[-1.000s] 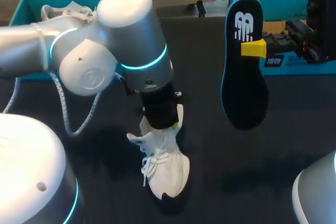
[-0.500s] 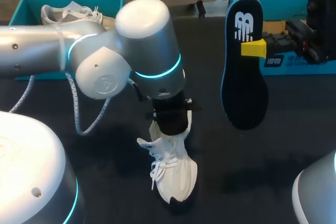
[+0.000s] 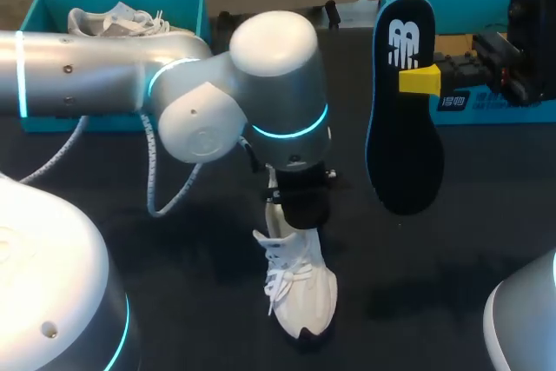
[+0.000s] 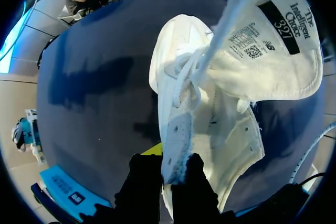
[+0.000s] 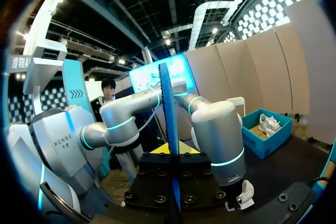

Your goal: Take the shoe out of the shoebox, open the shoe tongue, remove and reinsert the insole, then place the shoe into the shoebox

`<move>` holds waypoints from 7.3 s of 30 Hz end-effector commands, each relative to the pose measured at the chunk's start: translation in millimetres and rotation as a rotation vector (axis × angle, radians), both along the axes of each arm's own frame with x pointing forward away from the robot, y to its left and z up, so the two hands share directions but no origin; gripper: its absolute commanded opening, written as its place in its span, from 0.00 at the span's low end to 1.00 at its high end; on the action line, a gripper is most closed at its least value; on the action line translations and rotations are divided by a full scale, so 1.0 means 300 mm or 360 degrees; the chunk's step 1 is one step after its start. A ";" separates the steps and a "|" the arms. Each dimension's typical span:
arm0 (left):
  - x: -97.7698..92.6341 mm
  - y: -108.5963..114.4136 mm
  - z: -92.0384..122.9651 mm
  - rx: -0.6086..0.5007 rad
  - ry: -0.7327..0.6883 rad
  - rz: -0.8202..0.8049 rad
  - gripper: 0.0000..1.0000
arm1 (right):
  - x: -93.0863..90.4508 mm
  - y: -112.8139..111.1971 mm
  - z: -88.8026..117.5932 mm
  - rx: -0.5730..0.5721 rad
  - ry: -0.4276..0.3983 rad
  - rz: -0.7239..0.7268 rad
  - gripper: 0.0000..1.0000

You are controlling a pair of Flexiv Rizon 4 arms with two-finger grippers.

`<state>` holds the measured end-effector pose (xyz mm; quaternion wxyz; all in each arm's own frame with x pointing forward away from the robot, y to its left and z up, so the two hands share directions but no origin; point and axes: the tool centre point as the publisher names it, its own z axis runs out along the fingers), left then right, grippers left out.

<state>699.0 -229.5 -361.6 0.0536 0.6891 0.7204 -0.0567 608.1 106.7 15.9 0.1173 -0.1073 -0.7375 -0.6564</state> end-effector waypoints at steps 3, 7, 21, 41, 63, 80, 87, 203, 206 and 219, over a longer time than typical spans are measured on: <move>0.013 -0.049 -0.030 0.0032 0.0003 0.0003 0.00 | 0.004 0.005 -0.001 0.0000 0.0001 0.0001 0.00; 0.023 -0.059 -0.042 0.0045 0.0005 0.0001 0.00 | 0.004 0.005 -0.001 0.0000 0.0001 0.0001 0.00; 0.057 -0.049 0.046 -0.0076 -0.0026 0.0035 1.00 | 0.004 0.005 -0.001 0.0000 0.0001 0.0001 0.00; 0.168 0.037 0.478 -0.1050 -0.0084 0.0118 1.00 | 0.004 0.005 -0.001 0.0000 0.0001 0.0001 0.00; 0.183 0.054 0.608 -0.1578 -0.0131 0.0050 1.00 | 0.004 0.005 -0.001 0.0000 0.0001 0.0001 0.00; 0.199 0.027 0.816 -0.2022 -0.0424 -0.0104 1.00 | 0.004 0.005 -0.001 0.0000 0.0001 0.0001 0.00; 0.214 0.048 0.867 -0.2083 -0.0450 -0.0078 1.00 | 0.014 0.004 -0.008 0.0011 0.0042 0.0003 0.00; 0.390 0.044 0.831 -0.2261 -0.0380 -0.0048 1.00 | 0.871 0.074 -0.331 -0.0110 0.1699 -0.0248 0.00; 0.400 0.040 0.817 -0.2265 -0.0363 -0.0016 1.00 | 0.874 0.075 -0.335 -0.0119 0.1732 -0.0266 0.00; 0.434 -0.046 0.791 -0.2253 -0.0375 -0.0008 1.00 | 0.874 0.075 -0.335 -0.0119 0.1732 -0.0266 0.00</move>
